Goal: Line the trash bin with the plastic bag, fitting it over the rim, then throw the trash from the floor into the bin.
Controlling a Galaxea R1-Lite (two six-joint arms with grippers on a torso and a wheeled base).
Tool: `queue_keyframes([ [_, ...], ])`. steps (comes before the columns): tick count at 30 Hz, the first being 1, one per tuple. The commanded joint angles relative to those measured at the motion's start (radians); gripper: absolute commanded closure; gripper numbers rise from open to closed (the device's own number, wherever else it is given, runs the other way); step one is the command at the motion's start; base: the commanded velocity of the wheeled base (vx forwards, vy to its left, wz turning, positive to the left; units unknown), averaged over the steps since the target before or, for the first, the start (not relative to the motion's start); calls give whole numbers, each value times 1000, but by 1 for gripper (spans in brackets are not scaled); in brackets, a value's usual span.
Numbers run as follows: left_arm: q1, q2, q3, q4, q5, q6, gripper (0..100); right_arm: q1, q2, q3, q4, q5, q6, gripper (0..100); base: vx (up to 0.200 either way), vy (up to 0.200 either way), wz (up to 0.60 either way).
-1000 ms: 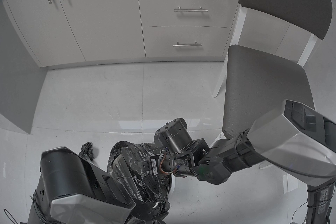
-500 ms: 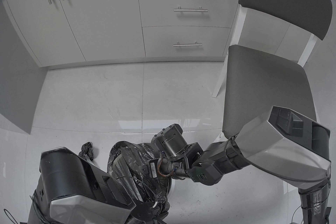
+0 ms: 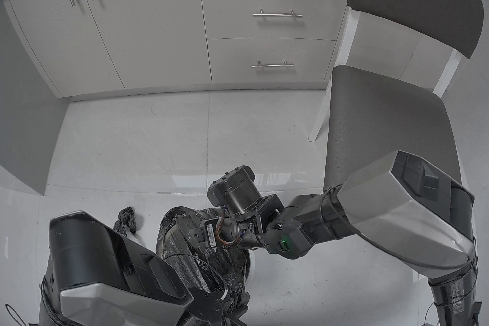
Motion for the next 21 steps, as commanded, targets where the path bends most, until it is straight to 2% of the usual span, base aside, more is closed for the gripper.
queue_keyframes([
  [1, 0, -16, 0, -1, 0, -1, 100, 6, 27, -17, 19, 0, -3, 0, 0, 0, 0],
  [8, 0, -35, 1, -1, 2, -3, 100, 6, 52, -21, 76, -23, 0, 0, 0, 0, 0],
  [14, 0, -35, 1, -1, 2, -3, 100, 5, 78, -40, 81, -144, -5, 0, 0, 0, 0],
  [21, 0, -24, 0, -1, 5, -1, 100, -1, 75, -41, 117, -204, -3, 0, 0, 0, 0],
])
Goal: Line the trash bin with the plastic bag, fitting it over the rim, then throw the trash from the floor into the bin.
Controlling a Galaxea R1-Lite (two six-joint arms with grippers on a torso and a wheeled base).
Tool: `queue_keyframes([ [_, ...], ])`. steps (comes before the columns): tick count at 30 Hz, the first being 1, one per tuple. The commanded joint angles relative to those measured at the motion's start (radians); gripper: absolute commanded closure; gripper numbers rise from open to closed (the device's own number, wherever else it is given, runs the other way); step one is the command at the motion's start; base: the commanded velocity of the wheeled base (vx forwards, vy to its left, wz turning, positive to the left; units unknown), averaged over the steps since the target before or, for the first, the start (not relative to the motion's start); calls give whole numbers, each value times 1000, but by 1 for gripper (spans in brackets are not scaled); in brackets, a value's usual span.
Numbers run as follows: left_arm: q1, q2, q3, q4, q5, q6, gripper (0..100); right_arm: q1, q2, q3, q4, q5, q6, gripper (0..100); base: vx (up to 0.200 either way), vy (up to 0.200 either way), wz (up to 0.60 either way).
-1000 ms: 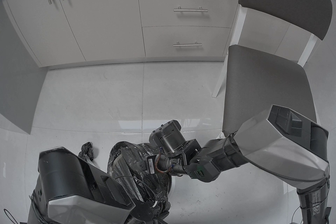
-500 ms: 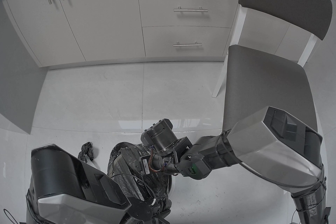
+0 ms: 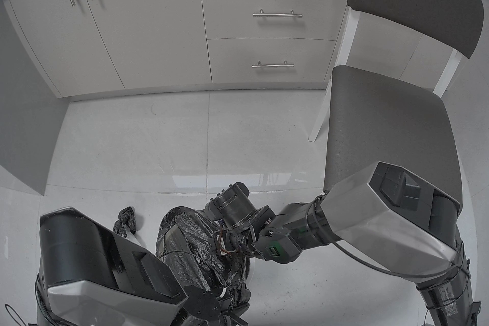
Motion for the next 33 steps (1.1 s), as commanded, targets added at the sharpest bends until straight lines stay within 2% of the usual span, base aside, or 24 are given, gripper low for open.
queue_keyframes([
  [1, 0, 14, -1, -1, 4, 0, 100, -5, 5, -2, 2, -30, 1, 0, 0, 0, 0],
  [4, -12, 36, -1, 1, 8, 0, 100, -11, 0, 2, 3, -61, 1, 0, 0, 0, 0],
  [10, -66, 89, -7, -1, 60, 2, 100, -39, -6, -5, -1, -70, -19, 0, 0, 0, 0],
  [17, -94, 123, -4, -1, 64, 2, 100, -77, -1, -13, -4, -105, -49, 0, 0, 0, 0],
  [21, -108, 157, -10, -1, 69, 3, 100, -92, -1, -19, -6, -105, -50, 0, 0, 0, 0],
  [26, -123, 217, -34, -1, 136, 5, 100, -102, 0, -36, -6, -105, -50, 0, 0, 0, 0],
  [33, -129, 218, -47, 1, 144, 13, 100, -111, 6, -54, -6, -104, -52, 0, 0, 0, 0],
])
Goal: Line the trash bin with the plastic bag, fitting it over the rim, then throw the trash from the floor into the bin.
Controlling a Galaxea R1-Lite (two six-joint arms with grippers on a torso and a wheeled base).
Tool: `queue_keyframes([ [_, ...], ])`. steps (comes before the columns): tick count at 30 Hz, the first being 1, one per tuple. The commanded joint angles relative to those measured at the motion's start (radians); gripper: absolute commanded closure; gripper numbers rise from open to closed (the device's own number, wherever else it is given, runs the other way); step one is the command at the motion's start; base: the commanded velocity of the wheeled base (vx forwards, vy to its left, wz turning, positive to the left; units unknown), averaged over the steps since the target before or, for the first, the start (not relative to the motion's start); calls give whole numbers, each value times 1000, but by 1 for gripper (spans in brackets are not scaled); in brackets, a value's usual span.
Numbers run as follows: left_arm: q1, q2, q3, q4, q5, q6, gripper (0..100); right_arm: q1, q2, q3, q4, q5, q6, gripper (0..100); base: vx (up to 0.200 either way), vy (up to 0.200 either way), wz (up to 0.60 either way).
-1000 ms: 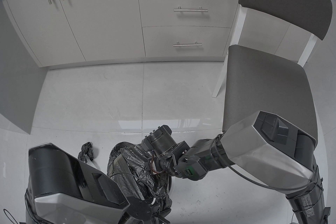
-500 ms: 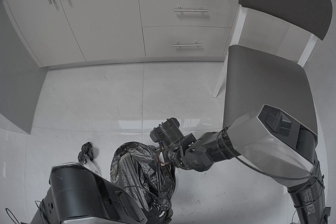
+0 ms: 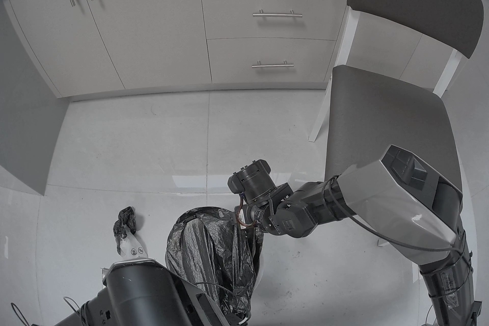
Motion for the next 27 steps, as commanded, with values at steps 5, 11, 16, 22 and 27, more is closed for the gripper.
queue_keyframes([
  [5, -9, 19, -6, 0, 0, -7, 100, -14, 3, -2, -1, 1, 3, 0, 0, 0, 0],
  [11, -4, 19, 14, 0, 5, -43, 100, -17, 2, 1, -2, 4, 5, 0, 0, 0, 0],
  [16, -23, 19, 20, 0, 35, -112, 100, -17, 0, -1, -1, 10, 5, 0, 0, 0, 0],
  [22, -46, 16, 34, 2, 35, -175, 100, -17, 0, -1, -1, 11, 3, 0, 0, 0, 0],
  [27, -64, 18, 50, 2, 35, -215, 0, -19, 9, -1, -1, 13, 5, 0, 0, 0, 0],
])
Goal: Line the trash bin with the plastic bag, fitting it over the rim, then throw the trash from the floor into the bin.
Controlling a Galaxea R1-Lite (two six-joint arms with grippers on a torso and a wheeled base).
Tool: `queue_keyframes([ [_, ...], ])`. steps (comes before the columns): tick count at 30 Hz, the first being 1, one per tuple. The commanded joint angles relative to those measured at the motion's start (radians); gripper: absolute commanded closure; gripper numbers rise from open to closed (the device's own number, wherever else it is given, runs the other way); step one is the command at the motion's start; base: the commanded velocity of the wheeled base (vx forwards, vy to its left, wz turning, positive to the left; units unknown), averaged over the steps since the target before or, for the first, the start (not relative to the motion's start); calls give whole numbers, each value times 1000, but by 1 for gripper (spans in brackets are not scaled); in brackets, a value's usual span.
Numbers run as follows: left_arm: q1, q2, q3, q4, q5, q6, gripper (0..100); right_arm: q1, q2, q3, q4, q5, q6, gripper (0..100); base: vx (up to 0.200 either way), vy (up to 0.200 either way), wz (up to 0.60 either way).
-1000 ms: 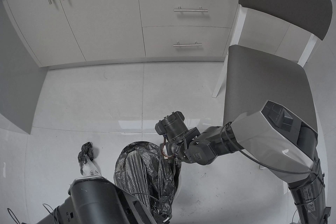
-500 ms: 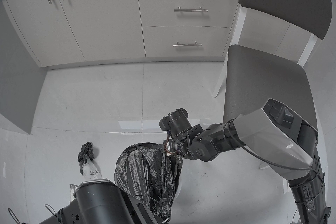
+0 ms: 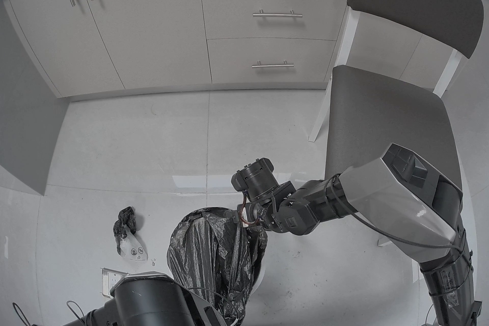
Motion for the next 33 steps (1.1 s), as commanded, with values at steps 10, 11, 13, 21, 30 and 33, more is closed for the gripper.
queue_keyframes([
  [10, -34, 16, 110, 0, 1, -12, 0, -9, 46, -29, 0, 2, -1, 0, 0, 0, 0],
  [11, -34, 16, 110, 0, 1, -12, 0, -9, 46, -29, 0, 2, -1, 0, 0, 0, 0],
  [13, -51, 19, 123, 0, 1, -39, 0, -20, 58, -46, 0, 2, -3, 0, 0, 0, 0],
  [21, -91, 19, 122, 0, 1, -47, 0, -37, 78, -63, 0, 2, -4, 0, 0, 0, 0],
  [30, -114, 8, 42, -1, 5, -24, 0, -46, 49, -55, 11, -3, -4, 0, 0, 0, 0],
  [33, -114, 7, 30, -1, 4, -29, 0, -44, 21, -37, 14, -8, -4, 0, 0, 0, 0],
])
